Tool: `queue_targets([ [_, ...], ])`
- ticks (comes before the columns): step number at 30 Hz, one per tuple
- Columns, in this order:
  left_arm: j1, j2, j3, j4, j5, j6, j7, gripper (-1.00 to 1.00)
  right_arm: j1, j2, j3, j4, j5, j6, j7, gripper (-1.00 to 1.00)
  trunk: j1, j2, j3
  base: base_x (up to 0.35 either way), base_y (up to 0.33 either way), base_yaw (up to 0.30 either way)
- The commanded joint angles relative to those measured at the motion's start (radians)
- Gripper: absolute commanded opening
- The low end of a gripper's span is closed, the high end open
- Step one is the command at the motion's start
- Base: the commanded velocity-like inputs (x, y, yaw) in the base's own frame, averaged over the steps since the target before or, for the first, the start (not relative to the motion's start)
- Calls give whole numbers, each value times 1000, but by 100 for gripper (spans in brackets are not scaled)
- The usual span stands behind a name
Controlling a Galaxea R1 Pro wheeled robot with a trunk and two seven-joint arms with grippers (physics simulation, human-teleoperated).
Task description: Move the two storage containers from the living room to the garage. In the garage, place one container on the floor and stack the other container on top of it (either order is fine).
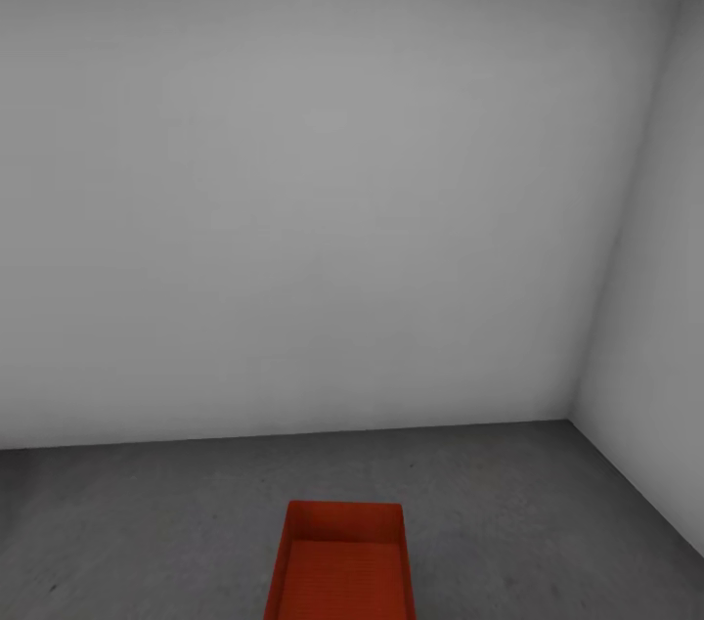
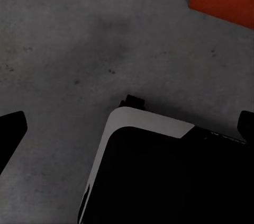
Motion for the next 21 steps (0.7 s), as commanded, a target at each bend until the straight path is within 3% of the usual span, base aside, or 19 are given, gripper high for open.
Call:
queue_targets([
  [1,-1,0,-8,0,8,0,3,100,-1,1,8,3,-4,-6,-2,100,0,-1,-1,0,0,0],
  [6,-1,0,-8,0,9,-14,3,100,-1,0,8,3,-6,-5,-3,100,0,-1,-1,0,0,-138],
  [17,1,-2,-9,0,10,-42,4,100,-1,-3,8,3,-7,-4,-2,100,0,-1,-3,0,0,-270],
  [21,1,-2,-9,0,10,-42,4,100,-1,-3,8,3,-7,-3,-2,100,0,-1,-3,-3,0,-73],
])
